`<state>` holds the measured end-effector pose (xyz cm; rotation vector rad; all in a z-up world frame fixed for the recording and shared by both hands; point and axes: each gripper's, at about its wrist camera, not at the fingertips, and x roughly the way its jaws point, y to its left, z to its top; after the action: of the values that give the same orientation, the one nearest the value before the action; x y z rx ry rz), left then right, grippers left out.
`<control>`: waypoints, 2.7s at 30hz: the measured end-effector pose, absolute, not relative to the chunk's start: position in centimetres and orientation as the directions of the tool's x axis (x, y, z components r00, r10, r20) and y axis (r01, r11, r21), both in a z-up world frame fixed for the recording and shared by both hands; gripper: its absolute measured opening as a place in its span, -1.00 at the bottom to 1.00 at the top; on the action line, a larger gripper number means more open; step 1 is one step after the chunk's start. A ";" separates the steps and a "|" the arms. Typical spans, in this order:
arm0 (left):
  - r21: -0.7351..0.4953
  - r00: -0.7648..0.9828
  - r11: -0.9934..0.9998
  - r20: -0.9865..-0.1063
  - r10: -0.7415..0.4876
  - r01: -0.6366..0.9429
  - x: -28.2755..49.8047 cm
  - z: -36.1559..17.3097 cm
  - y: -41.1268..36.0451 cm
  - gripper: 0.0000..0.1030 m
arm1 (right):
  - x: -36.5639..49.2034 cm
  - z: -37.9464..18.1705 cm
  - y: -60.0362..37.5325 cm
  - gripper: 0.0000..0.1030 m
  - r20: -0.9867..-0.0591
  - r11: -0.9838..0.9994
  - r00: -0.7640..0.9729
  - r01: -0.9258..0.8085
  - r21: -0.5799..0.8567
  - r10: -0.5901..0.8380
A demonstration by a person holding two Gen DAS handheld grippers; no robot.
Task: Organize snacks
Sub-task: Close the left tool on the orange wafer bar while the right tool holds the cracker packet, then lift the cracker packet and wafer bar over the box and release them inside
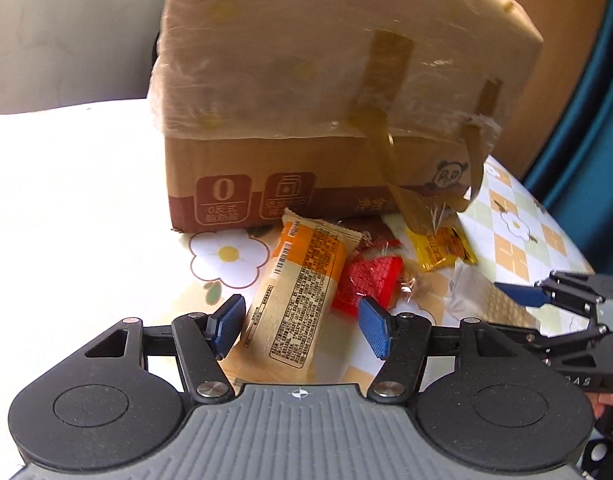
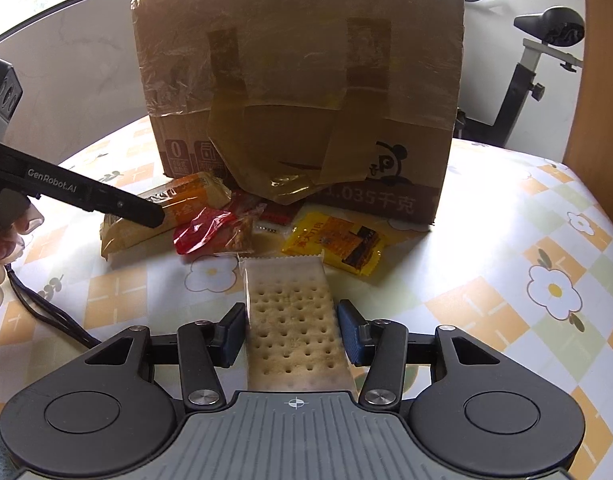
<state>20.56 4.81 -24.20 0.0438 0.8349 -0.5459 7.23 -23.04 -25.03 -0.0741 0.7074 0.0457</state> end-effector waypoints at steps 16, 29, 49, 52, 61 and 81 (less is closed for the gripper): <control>-0.047 0.640 0.912 -0.697 -0.323 0.409 19.8 -25.8 3.2 -0.20 | 7.2 -25.1 -23.2 -0.11 -0.648 0.997 0.761 -0.067 -0.040 0.025; -0.177 0.767 0.966 -0.588 -0.259 0.190 15.0 -24.2 7.0 -0.22 | 7.2 -25.1 -23.1 -0.11 -0.647 0.996 0.762 -0.067 -0.051 0.018; -0.174 0.763 0.968 -0.595 -0.251 0.182 12.5 -23.9 7.8 -0.22 | 7.2 -25.4 -22.6 -0.12 -0.648 0.993 0.762 -0.070 -0.091 -0.006; -0.168 0.763 0.967 -0.595 -0.253 0.189 12.2 -24.0 7.6 -0.22 | 7.2 -25.4 -22.6 -0.12 -0.647 0.993 0.762 -0.070 -0.092 -0.006; -0.152 0.770 0.967 -0.585 -0.254 0.204 12.0 -23.9 7.1 -0.22 | 6.4 -24.9 -23.2 -0.15 -0.614 0.997 0.790 -0.056 -0.046 0.016; -0.140 0.832 0.963 -0.484 -0.270 0.231 12.0 -18.3 6.7 -0.22 | 5.1 -17.2 -25.4 -0.15 -0.452 1.000 0.892 0.026 0.010 -0.019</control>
<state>11.95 6.71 -18.28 -0.0766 0.5239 -0.2663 5.07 -25.41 -17.18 0.0155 0.4684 -0.0236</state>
